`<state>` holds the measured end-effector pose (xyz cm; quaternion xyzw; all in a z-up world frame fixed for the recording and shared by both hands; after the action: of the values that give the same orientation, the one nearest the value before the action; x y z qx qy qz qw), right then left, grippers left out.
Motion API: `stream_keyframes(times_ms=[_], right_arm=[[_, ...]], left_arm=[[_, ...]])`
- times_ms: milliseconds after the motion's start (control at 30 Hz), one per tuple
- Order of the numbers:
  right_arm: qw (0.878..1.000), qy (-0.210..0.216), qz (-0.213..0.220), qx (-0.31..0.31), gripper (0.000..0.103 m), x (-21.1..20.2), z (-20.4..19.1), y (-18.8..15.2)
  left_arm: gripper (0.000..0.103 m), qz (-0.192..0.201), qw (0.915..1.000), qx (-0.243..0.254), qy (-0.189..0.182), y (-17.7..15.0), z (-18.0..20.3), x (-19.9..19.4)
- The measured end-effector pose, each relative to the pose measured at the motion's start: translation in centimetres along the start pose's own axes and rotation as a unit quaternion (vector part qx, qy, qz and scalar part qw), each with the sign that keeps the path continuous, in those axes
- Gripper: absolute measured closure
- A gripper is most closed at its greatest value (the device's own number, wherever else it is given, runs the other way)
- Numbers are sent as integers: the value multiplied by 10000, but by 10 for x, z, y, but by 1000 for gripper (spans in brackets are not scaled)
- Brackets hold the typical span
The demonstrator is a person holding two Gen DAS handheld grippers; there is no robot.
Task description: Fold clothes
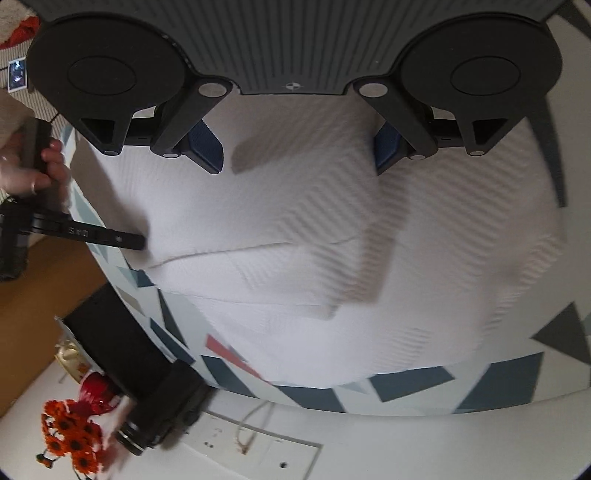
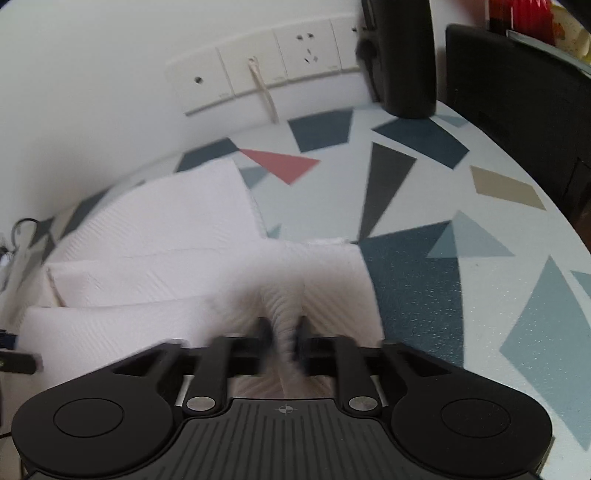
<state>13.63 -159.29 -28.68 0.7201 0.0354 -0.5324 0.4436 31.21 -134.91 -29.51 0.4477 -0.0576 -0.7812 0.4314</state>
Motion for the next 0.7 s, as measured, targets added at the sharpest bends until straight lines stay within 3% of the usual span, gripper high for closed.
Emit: stream_keyframes(times_ms=[33, 67, 100, 133, 167, 233, 267, 300, 367, 400, 433, 533, 700], right_arm=[[9999, -114, 59, -88, 49, 1, 2, 2], [9994, -244, 125, -194, 40, 1, 5, 5], [9988, -342, 178, -287, 28, 2, 8, 8], [9987, -349, 158, -340, 25, 5, 9, 9], [9988, -310, 94, -371, 24, 9, 10, 9], [9995, -175, -66, -254, 20, 18, 13, 8], [9997, -75, -104, -215, 19, 18, 12, 8], [9997, 41, -111, -204, 27, 17, 10, 8], [9994, 274, -125, -182, 53, 13, 5, 9], [9987, 446, -146, -196, 78, 10, 1, 8], [9982, 533, -135, -254, 86, 5, -4, 7], [9966, 468, 163, -659, 89, -10, -15, 7], [9978, 517, 199, -363, 90, -18, -13, 12]], left_arm=[[18, 2, 10000, 12, 28, 0, 0, 2], [18, 20, 10000, 39, 56, 0, 0, 2], [25, 51, 9999, 82, 84, 1, 1, 1], [41, 82, 9998, 125, 112, 1, 2, 0], [47, 121, 9998, 128, 112, 1, 2, -3], [74, 228, 9997, 58, 41, 3, 3, -9], [79, 305, 9995, 23, -20, 4, 4, -13], [84, 365, 9993, 27, -62, 4, 6, -17], [89, 450, 9989, 110, -111, 5, 11, -23], [91, 490, 9986, 132, -125, 5, 13, -25], [91, 529, 9984, 135, -130, 5, 14, -27], [92, 644, 9977, 146, -146, 5, 18, -33], [94, 791, 9965, 210, -170, 4, 27, -41]])
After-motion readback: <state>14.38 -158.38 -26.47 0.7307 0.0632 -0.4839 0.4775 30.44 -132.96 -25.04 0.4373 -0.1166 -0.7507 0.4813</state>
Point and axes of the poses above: each gripper's, at about its wrist camera, not at the fingertips, and x roughly the way its jaws point, z to its right, y to its top, the point moved 10 cm from there along x, roughly the way its jaws point, and after that the axes turned 15 degrees about -y, right-handed, at the moved point
